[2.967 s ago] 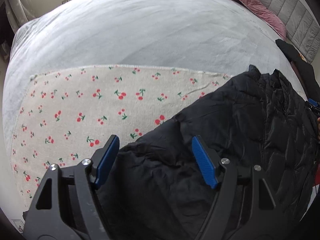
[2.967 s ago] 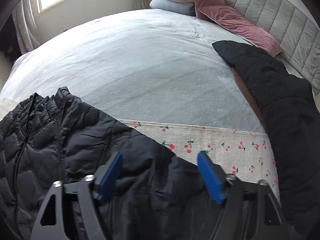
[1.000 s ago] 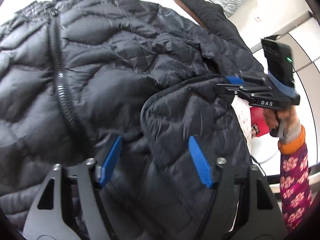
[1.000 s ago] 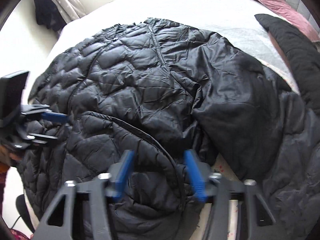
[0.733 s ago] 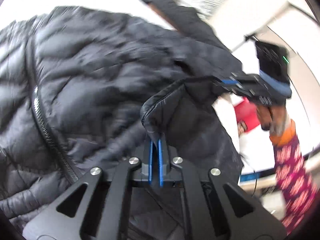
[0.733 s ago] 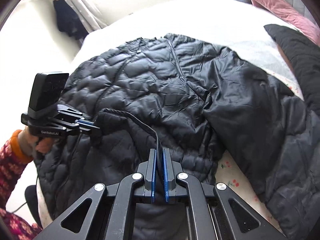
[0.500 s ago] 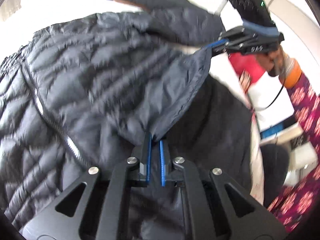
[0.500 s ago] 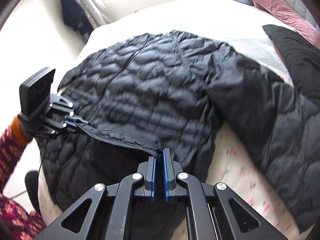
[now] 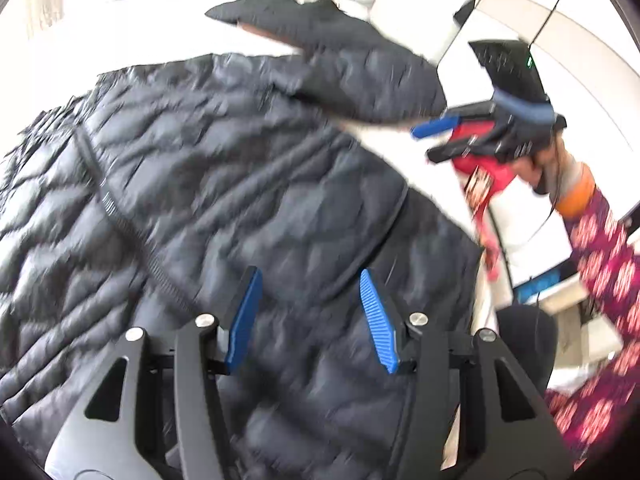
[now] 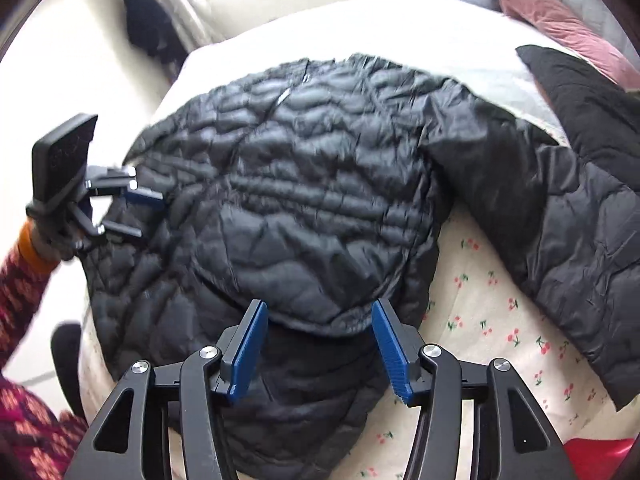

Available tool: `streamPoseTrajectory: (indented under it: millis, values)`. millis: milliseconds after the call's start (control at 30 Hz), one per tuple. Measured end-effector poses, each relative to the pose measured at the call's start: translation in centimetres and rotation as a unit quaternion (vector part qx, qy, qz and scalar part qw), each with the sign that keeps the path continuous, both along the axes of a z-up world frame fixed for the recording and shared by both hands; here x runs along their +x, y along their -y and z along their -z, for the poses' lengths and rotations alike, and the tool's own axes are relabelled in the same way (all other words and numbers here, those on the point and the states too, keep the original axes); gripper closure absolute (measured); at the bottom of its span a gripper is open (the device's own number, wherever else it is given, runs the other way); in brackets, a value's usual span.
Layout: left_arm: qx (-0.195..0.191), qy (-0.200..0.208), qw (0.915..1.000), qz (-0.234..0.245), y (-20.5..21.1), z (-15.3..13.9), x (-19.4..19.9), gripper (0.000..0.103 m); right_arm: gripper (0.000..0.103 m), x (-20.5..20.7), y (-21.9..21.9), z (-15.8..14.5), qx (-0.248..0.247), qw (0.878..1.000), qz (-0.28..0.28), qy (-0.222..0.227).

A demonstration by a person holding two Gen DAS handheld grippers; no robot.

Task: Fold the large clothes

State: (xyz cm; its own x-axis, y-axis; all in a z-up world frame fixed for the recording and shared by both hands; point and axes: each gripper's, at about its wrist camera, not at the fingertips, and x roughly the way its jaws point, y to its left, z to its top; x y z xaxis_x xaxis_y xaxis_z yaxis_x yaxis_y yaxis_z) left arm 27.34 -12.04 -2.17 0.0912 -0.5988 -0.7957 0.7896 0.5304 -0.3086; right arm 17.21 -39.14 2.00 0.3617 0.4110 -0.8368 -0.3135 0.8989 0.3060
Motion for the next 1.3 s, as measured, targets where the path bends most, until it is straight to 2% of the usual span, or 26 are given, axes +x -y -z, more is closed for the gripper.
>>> streamPoseTrajectory:
  millis: [67, 167, 233, 267, 333, 400, 467, 533, 600, 700, 767, 867, 933, 1033, 1167, 1200, 1233, 1267, 1300]
  values:
    - [-0.001, -0.005, 1.0000, -0.004, 1.9, 1.0, -0.3, 0.050, 0.048, 0.3, -0.8, 1.0, -0.008, 1.000, 0.014, -0.001]
    - [0.020, -0.021, 0.9996, -0.004, 4.2, 3.4, -0.4, 0.050, 0.048, 0.9, -2.4, 3.8, -0.037, 0.999, 0.022, -0.021]
    - [0.046, -0.043, 0.9980, -0.011, 4.5, 6.1, -0.5, 0.050, 0.048, 1.2, -3.2, 6.0, -0.065, 0.997, 0.026, -0.036]
    - [0.046, -0.043, 0.9979, -0.018, 4.0, 6.9, -0.9, 0.050, 0.048, 1.0, -3.3, 6.9, -0.071, 0.996, 0.028, -0.043]
    - [0.027, -0.035, 0.9986, -0.029, 2.8, 6.8, -1.8, 0.050, 0.048, 0.1, -3.2, 7.3, -0.073, 0.996, 0.033, -0.033]
    - [0.028, -0.052, 0.9974, -0.042, 1.4, 6.2, -2.7, 0.047, 0.048, -0.7, -2.7, 6.9, -0.069, 0.996, 0.038, -0.029]
    - [0.028, -0.060, 0.9958, -0.064, -0.2, 5.3, -3.5, 0.035, 0.047, -1.5, -1.5, 6.0, -0.061, 0.996, 0.053, -0.024]
    - [0.026, -0.047, 0.9938, -0.097, -2.0, 4.3, -4.2, 0.025, 0.044, -2.3, 0.5, 4.3, -0.070, 0.993, 0.090, -0.010]
    - [0.026, -0.028, 0.9908, -0.130, -3.7, 3.3, -4.7, 0.023, 0.038, -3.0, 3.1, 2.7, -0.081, 0.987, 0.135, 0.012]
    - [0.036, -0.005, 0.9838, -0.175, -5.5, 2.6, -5.0, 0.021, 0.026, -3.9, 8.3, 0.2, -0.084, 0.970, 0.223, 0.043]
    - [0.046, 0.006, 0.9785, -0.201, -6.3, 2.1, -4.7, 0.020, 0.019, -4.8, 12.2, -1.6, -0.077, 0.952, 0.289, 0.062]
    - [0.066, 0.021, 0.9720, -0.225, -6.3, 1.4, -3.6, 0.020, 0.015, -5.4, 17.3, -3.1, -0.074, 0.926, 0.362, 0.075]
    - [0.074, 0.029, 0.9705, -0.228, -5.2, 1.2, -2.3, 0.020, 0.014, -5.1, 19.7, -3.1, -0.064, 0.914, 0.394, 0.073]
    - [0.074, 0.035, 0.9730, -0.216, -3.6, 0.3, -0.3, 0.020, 0.014, -3.7, 22.8, -2.0, -0.041, 0.907, 0.416, 0.057]
    - [0.065, 0.048, 0.9740, -0.211, 0.1, -0.1, 3.3, 0.020, 0.015, -1.0, 24.6, 0.7, -0.027, 0.909, 0.415, 0.021]
    - [0.062, 0.051, 0.9743, -0.211, 1.2, 0.0, 4.3, 0.020, 0.017, -0.8, 25.1, 1.0, -0.021, 0.912, 0.410, 0.012]
    - [0.058, 0.055, 0.9743, -0.210, 2.2, 0.0, 5.1, 0.022, 0.040, -0.5, 25.0, 1.2, -0.007, 0.917, 0.399, 0.007]
    - [0.048, 0.058, 0.9745, -0.211, 3.2, 0.0, 6.1, 0.027, 0.085, -0.4, 24.8, 1.1, 0.002, 0.923, 0.384, 0.005]
    - [0.034, 0.058, 0.9750, -0.212, 4.3, 0.1, 7.4, 0.030, 0.094, -0.2, 24.5, 0.5, 0.001, 0.930, 0.367, 0.008]
